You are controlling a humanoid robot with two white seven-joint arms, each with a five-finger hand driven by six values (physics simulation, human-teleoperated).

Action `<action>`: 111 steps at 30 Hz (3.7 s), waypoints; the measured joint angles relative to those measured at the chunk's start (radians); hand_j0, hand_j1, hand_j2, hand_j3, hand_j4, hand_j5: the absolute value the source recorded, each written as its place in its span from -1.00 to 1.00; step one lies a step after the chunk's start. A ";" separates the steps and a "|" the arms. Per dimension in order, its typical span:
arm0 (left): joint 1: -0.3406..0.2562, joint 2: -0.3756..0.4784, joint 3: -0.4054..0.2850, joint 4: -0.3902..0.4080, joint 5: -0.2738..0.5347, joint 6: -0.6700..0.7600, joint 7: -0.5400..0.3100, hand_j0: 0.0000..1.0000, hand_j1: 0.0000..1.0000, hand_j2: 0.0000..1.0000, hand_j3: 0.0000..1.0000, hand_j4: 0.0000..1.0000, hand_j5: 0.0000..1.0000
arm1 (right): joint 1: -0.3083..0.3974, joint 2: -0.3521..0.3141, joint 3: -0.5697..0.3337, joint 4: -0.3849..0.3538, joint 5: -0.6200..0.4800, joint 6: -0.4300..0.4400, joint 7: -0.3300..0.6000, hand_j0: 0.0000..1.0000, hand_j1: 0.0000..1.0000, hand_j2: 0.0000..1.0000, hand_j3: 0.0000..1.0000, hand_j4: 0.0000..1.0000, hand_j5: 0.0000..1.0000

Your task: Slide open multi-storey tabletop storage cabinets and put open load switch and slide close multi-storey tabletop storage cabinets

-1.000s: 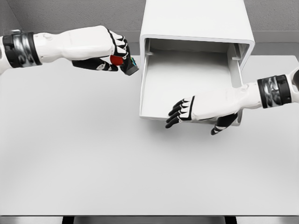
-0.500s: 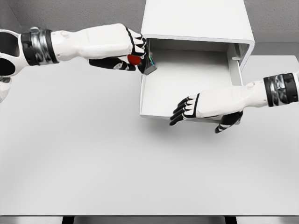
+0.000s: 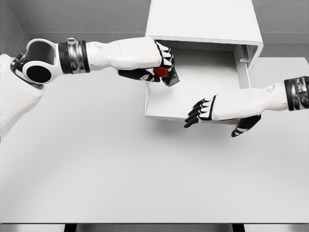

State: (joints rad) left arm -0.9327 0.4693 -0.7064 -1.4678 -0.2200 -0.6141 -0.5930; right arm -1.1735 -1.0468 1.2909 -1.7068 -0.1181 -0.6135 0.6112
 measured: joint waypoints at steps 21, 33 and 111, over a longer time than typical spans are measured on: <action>0.006 -0.038 -0.003 0.022 -0.024 0.000 0.000 0.11 0.11 0.11 0.11 0.11 0.11 | -0.009 -0.028 -0.002 -0.005 -0.001 0.000 0.000 1.00 1.00 1.00 1.00 1.00 1.00; 0.005 -0.048 -0.003 0.020 -0.021 0.000 0.006 0.49 0.49 0.49 0.49 0.49 0.49 | -0.012 -0.036 -0.009 -0.005 -0.001 0.000 0.000 1.00 1.00 1.00 1.00 1.00 1.00; 0.267 0.538 0.060 -0.277 0.324 0.000 -0.006 1.00 1.00 1.00 1.00 1.00 1.00 | 0.002 -0.019 -0.067 -0.001 0.000 0.000 -0.001 1.00 1.00 1.00 1.00 1.00 1.00</action>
State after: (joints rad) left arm -0.6660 1.0072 -0.6467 -1.7449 0.1036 -0.6146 -0.5990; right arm -1.1719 -1.0655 1.2237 -1.7082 -0.1177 -0.6138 0.6102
